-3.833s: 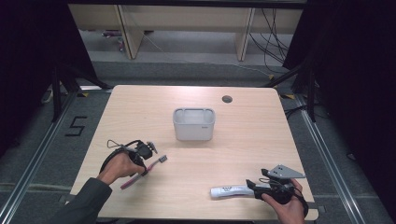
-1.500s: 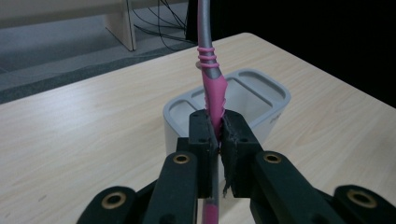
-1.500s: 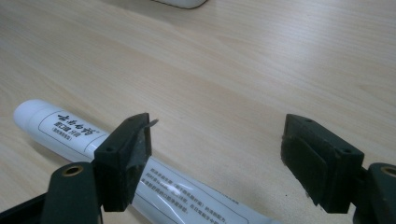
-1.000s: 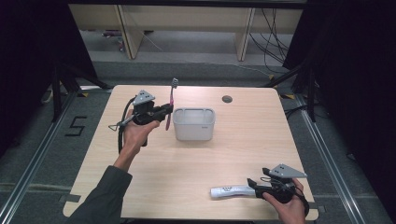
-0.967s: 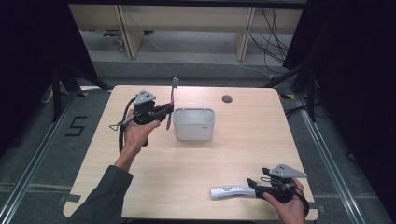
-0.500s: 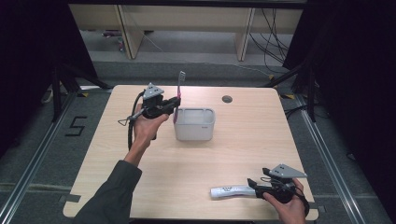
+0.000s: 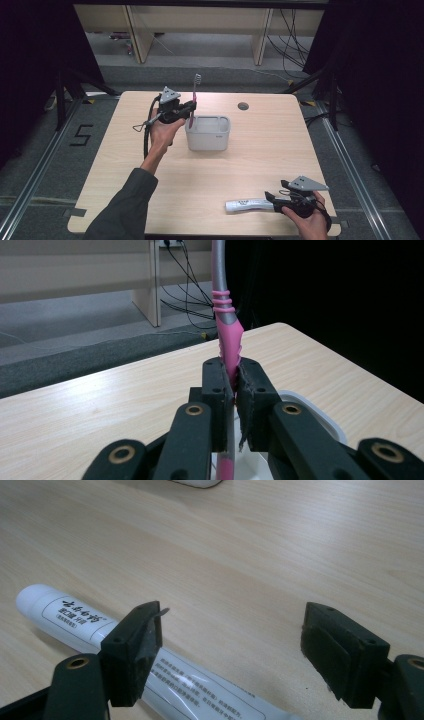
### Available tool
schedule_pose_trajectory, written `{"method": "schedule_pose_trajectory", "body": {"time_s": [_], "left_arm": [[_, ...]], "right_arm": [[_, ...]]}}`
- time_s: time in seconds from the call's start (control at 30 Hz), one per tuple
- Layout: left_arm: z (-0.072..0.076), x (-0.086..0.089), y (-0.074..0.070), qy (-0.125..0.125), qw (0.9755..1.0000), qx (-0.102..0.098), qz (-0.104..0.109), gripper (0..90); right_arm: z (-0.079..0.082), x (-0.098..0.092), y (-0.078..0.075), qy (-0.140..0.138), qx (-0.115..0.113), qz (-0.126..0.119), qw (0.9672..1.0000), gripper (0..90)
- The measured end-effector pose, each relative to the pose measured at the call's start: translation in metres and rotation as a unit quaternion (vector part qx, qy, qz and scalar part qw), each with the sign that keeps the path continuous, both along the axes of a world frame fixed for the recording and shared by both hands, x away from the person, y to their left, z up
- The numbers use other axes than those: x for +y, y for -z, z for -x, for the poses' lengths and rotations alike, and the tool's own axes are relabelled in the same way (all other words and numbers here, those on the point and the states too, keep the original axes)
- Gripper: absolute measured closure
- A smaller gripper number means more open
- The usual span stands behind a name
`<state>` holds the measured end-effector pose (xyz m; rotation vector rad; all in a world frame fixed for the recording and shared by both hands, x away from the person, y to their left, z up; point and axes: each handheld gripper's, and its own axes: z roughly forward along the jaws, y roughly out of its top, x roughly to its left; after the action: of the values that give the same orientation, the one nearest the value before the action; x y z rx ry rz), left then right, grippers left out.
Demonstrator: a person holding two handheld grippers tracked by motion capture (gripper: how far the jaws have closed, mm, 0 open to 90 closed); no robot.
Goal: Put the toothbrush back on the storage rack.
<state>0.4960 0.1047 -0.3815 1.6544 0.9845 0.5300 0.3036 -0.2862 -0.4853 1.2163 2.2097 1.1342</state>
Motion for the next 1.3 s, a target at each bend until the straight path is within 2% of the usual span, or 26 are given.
{"method": "schedule_pose_trajectory", "body": {"time_s": [0.1,0.13,0.17,0.2,0.23,0.3,0.33,0.4,0.63,0.7,0.73,0.77,0.87,0.9,0.93,0.97,1.07,1.3], "left_arm": [[-0.003,0.000,0.005,-0.003,1.0000,0.007,-0.004,82.4],[-0.005,-0.001,0.007,-0.005,0.9999,0.009,-0.007,82.4],[-0.005,-0.001,0.008,-0.005,0.9999,0.010,-0.008,82.4],[-0.007,-0.001,0.010,-0.004,0.9999,0.012,-0.008,82.4],[-0.007,-0.001,0.011,-0.005,0.9999,0.012,-0.007,82.4],[-0.008,-0.002,0.014,-0.009,0.9998,0.017,-0.005,82.4],[-0.008,-0.002,0.016,-0.011,0.9998,0.017,-0.004,82.4],[-0.009,-0.004,0.020,-0.012,0.9997,0.020,-0.007,82.4],[-0.011,-0.001,0.031,-0.018,0.9993,0.031,-0.010,82.4],[-0.011,-0.001,0.033,-0.019,0.9993,0.030,-0.013,82.4],[-0.011,-0.001,0.034,-0.018,0.9993,0.031,-0.012,82.4],[-0.011,-0.002,0.035,-0.016,0.9992,0.033,-0.014,82.4],[-0.011,-0.002,0.038,-0.017,0.9989,0.036,-0.025,82.3],[-0.010,-0.001,0.039,-0.019,0.9990,0.035,-0.022,82.3],[-0.010,-0.001,0.041,-0.020,0.9989,0.037,-0.020,82.3],[-0.010,-0.001,0.042,-0.020,0.9988,0.038,-0.021,82.3],[-0.010,-0.001,0.047,-0.020,0.9984,0.045,-0.028,82.3],[-0.010,-0.002,0.054,-0.022,0.9981,0.046,-0.035,82.2]], "right_arm": [[0.000,0.000,0.000,-0.001,0.001,-0.001,1.0000,25.6],[0.002,0.002,0.000,0.007,0.018,-0.013,0.9997,25.6],[0.002,0.003,0.000,0.007,0.020,-0.013,0.9997,25.6],[0.000,0.001,0.000,0.000,0.006,-0.002,1.0000,25.6],[0.000,0.000,0.000,0.000,0.003,-0.002,1.0000,25.6],[0.000,0.000,0.000,0.000,0.004,-0.003,1.0000,25.6],[0.002,0.002,0.000,0.006,0.016,-0.012,0.9998,25.6],[0.000,0.000,0.000,0.000,0.004,-0.003,1.0000,25.6],[0.000,0.000,0.000,0.000,0.004,-0.002,1.0000,25.6],[0.002,0.003,0.000,0.008,0.024,-0.016,0.9996,25.6],[0.002,0.002,0.000,0.006,0.019,-0.012,0.9997,25.6],[0.000,0.000,0.001,-0.002,0.005,-0.002,1.0000,25.6],[0.000,0.000,0.000,0.000,0.005,-0.003,1.0000,25.6],[0.002,0.002,0.000,0.008,0.022,-0.015,0.9996,25.6],[0.003,0.003,0.000,0.007,0.023,-0.016,0.9996,25.6],[0.001,0.000,0.000,-0.001,0.005,-0.004,1.0000,25.6],[0.000,0.000,0.001,-0.003,0.007,-0.001,1.0000,25.6],[0.000,0.000,0.001,-0.002,0.001,0.003,1.0000,25.6]]}}
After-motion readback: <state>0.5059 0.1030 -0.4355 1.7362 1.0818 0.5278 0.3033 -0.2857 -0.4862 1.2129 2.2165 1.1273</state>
